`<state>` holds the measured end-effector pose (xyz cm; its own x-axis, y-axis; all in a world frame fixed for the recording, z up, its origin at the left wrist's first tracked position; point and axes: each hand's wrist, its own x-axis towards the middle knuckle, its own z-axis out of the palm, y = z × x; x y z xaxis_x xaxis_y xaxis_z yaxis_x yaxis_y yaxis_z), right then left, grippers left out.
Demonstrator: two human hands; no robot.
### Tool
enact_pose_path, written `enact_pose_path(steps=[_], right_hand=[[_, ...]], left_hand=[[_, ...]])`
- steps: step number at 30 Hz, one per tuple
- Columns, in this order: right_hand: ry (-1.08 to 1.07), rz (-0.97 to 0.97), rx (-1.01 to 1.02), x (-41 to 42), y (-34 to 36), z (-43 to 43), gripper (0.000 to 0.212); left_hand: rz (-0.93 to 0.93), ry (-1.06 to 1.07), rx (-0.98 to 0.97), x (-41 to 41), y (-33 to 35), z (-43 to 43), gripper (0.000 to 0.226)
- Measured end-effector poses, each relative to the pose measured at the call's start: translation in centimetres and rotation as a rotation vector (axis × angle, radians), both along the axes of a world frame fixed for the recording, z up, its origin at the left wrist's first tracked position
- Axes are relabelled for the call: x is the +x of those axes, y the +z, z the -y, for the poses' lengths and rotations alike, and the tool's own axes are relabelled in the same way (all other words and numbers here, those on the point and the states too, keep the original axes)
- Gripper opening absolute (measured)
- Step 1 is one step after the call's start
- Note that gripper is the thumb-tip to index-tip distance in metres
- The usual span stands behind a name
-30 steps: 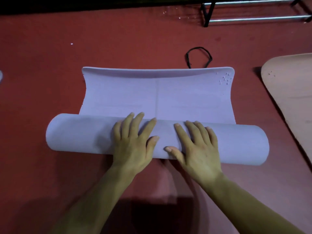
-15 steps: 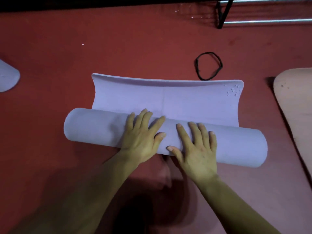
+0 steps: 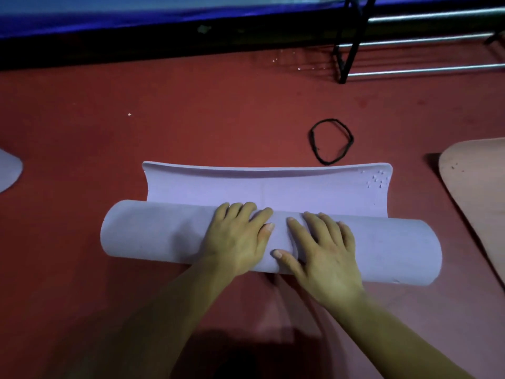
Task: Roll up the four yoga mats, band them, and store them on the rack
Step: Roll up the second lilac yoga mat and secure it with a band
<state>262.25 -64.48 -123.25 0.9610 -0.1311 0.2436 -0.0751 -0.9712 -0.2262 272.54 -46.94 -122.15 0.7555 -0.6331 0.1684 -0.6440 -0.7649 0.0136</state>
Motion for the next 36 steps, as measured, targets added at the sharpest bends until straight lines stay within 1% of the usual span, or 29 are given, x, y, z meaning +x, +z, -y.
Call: enact_pose_path(steps=[2,6,10,14,18,20,23,24,27,30,33,36], right_hand=[[0.024,0.017,-0.027,0.2,-0.1,0.1,0.066],[0.018,0.015,-0.067,2.0,0.3,0.8,0.064],[0.025,-0.014,-0.082,3.3,0.8,1.4,0.064],[-0.023,-0.068,-0.040,3.8,1.2,1.3,0.071],[0.002,-0.078,-0.108,3.8,0.8,1.7,0.074],[0.009,-0.056,-0.141,4.5,0.7,2.1,0.073],[0.016,-0.039,-0.145,5.8,0.6,2.5,0.071],[0.016,-0.035,-0.142,6.2,0.6,2.6,0.071],[0.007,-0.058,-0.139,7.3,0.6,3.0,0.072],[-0.019,-0.104,-0.124,8.9,1.0,3.5,0.075],[-0.044,-0.133,-0.096,10.3,1.4,4.0,0.079],[-0.045,-0.168,-0.087,11.6,1.5,4.4,0.081]], left_hand=[[0.010,-0.011,-0.028,0.4,0.2,0.1,0.044],[0.083,-0.038,-0.176,-0.1,-0.8,-0.8,0.045],[0.133,-0.071,-0.163,0.3,-1.6,-0.8,0.039],[0.055,-0.019,-0.105,2.4,-0.4,0.5,0.040],[-0.077,0.023,-0.060,3.9,0.5,1.4,0.047],[-0.087,0.043,-0.087,4.4,0.6,1.6,0.050],[-0.061,0.051,-0.193,4.5,0.3,1.8,0.046],[-0.051,0.046,-0.202,4.6,0.2,2.0,0.046],[-0.043,0.054,-0.157,5.5,0.3,2.7,0.055],[-0.081,0.062,-0.081,7.2,0.7,3.5,0.066],[-0.147,0.070,0.000,9.1,0.6,4.0,0.068],[-0.237,0.058,0.032,10.9,0.3,4.4,0.065]])
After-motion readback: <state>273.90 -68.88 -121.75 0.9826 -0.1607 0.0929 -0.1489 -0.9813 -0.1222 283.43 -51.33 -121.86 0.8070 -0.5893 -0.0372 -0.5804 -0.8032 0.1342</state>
